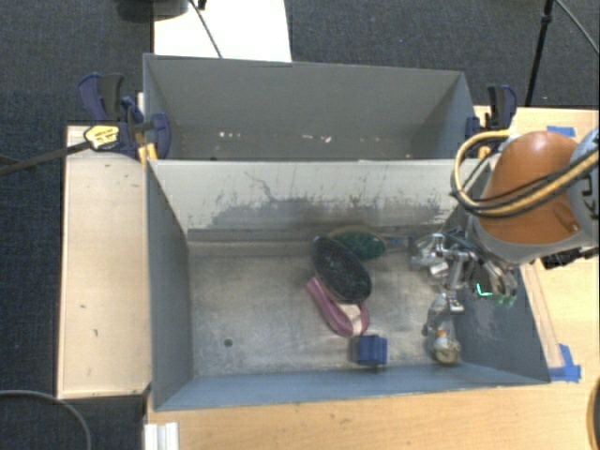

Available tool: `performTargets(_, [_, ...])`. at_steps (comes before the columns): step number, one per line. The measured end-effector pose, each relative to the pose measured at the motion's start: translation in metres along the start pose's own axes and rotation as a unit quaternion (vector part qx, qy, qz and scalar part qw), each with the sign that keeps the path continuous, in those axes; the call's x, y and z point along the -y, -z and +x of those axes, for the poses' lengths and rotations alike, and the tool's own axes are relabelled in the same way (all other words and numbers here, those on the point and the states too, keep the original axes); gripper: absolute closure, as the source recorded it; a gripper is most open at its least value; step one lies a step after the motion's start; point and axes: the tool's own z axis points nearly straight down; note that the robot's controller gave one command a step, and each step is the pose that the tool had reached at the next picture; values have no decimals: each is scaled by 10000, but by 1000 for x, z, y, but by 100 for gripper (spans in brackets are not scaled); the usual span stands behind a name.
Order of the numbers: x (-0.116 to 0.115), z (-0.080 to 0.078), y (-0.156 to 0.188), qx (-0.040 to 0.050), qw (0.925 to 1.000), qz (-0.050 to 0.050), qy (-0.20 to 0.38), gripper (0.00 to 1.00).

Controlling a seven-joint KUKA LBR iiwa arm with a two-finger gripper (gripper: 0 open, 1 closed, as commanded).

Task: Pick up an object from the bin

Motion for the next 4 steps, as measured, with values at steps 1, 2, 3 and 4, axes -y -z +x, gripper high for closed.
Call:
performTargets(1, [50, 30, -10, 20, 9981, 10, 609, 0])
performTargets(2, [8, -15, 46, 79, 9944, 8, 1058, 0])
performTargets(3, [-14, -54, -44, 29, 9970, 6, 773, 0])
performTargets(4, [-119, -37, -49, 50, 9855, 1, 1696, 0])
